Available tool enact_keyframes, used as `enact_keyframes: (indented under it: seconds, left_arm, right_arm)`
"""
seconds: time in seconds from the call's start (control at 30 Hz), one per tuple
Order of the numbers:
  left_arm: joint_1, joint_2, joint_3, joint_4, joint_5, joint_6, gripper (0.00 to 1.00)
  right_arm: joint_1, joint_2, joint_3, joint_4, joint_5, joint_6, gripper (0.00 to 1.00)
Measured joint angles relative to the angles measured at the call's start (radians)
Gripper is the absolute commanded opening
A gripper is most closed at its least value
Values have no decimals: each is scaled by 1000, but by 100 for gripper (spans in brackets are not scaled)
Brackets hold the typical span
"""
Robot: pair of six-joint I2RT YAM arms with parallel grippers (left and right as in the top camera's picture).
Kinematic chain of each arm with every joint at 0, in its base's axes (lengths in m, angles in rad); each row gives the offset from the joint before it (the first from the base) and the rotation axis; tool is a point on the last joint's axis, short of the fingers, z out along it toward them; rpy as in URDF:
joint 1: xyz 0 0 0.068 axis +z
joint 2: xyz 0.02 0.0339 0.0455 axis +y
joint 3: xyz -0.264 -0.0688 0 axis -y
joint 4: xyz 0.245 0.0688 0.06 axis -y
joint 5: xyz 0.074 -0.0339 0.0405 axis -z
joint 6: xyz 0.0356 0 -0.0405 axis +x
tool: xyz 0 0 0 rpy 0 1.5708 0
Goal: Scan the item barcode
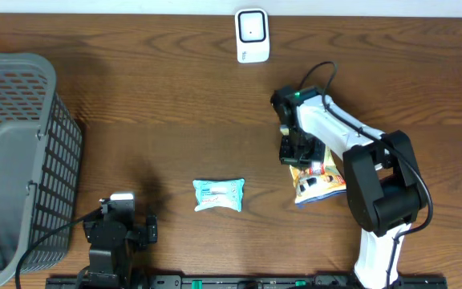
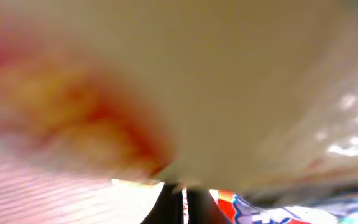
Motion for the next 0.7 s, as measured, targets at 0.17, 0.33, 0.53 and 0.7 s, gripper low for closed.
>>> enact_keyframes:
  seconds: [0.17, 0.33, 0.53, 0.7]
  left_arm:
    - [0, 0, 0, 0, 0, 0, 98]
    - [0, 0, 0, 0, 0, 0, 98]
    - [0, 0, 0, 0, 0, 0, 98]
    - [0, 0, 0, 0, 0, 0, 98]
  right_arm:
    - [1, 21, 159, -31, -34, -153, 1]
    - [44, 11, 240, -53, -19, -255, 1]
    - [121, 11, 240, -212, 101, -97, 1]
    - [134, -36, 237, -296, 150, 43, 1]
